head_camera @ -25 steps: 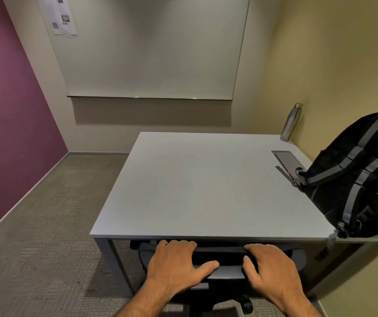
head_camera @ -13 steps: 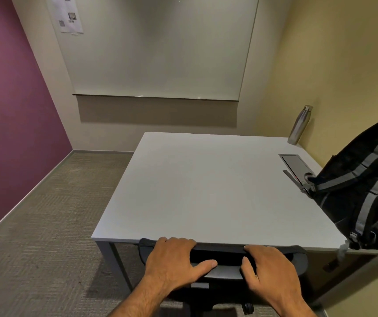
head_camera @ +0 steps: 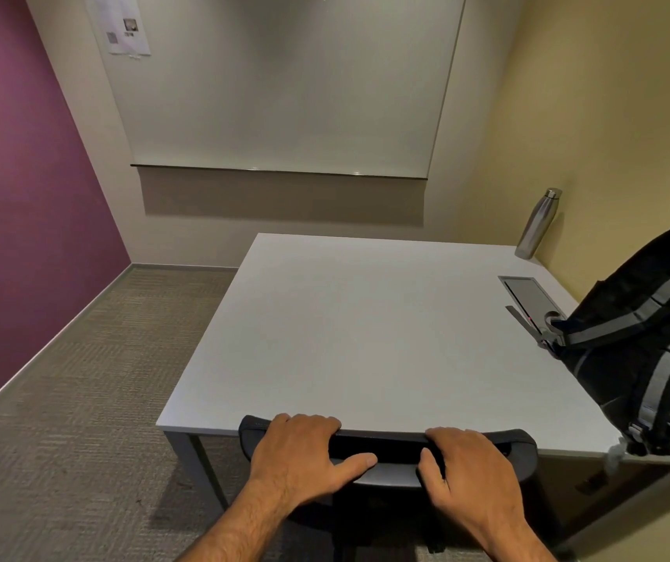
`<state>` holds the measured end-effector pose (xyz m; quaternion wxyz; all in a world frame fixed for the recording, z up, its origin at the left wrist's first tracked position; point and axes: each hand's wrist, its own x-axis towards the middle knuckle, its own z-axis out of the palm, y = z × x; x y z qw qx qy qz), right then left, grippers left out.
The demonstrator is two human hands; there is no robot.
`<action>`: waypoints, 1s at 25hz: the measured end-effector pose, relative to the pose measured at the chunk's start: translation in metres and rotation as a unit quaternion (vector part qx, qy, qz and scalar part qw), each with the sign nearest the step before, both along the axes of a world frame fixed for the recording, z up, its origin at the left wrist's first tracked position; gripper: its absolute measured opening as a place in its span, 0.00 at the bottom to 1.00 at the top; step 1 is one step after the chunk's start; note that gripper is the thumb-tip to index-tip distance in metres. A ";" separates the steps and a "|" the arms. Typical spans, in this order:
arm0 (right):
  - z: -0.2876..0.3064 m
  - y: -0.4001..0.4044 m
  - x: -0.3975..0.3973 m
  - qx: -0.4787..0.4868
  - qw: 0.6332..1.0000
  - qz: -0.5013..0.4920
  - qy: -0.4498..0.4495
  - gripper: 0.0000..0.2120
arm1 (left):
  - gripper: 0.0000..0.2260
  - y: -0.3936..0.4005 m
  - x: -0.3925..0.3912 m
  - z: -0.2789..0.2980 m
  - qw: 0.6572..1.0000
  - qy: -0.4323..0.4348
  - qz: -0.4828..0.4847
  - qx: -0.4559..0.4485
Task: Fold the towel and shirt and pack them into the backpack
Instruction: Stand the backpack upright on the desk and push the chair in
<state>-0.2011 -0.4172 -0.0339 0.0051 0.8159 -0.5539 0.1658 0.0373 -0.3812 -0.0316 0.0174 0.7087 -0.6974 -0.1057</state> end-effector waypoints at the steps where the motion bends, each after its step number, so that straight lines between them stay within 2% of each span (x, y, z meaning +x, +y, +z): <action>1: 0.000 -0.002 0.000 -0.001 1.000 0.002 -0.001 0.24 | 0.45 -0.002 0.001 0.000 1.000 0.001 0.001 0.000; 6: -0.002 -0.006 0.007 0.003 1.000 0.011 -0.005 0.22 | 0.44 -0.007 0.009 0.000 1.000 0.003 0.002 -0.005; 20: -0.006 -0.007 0.007 0.020 1.000 -0.006 -0.008 0.25 | 0.43 -0.007 0.009 0.002 1.000 0.001 0.009 0.004; 25: 0.003 -0.003 0.005 0.058 0.998 0.024 -0.006 0.33 | 0.44 0.001 0.007 0.008 0.999 0.023 0.025 -0.037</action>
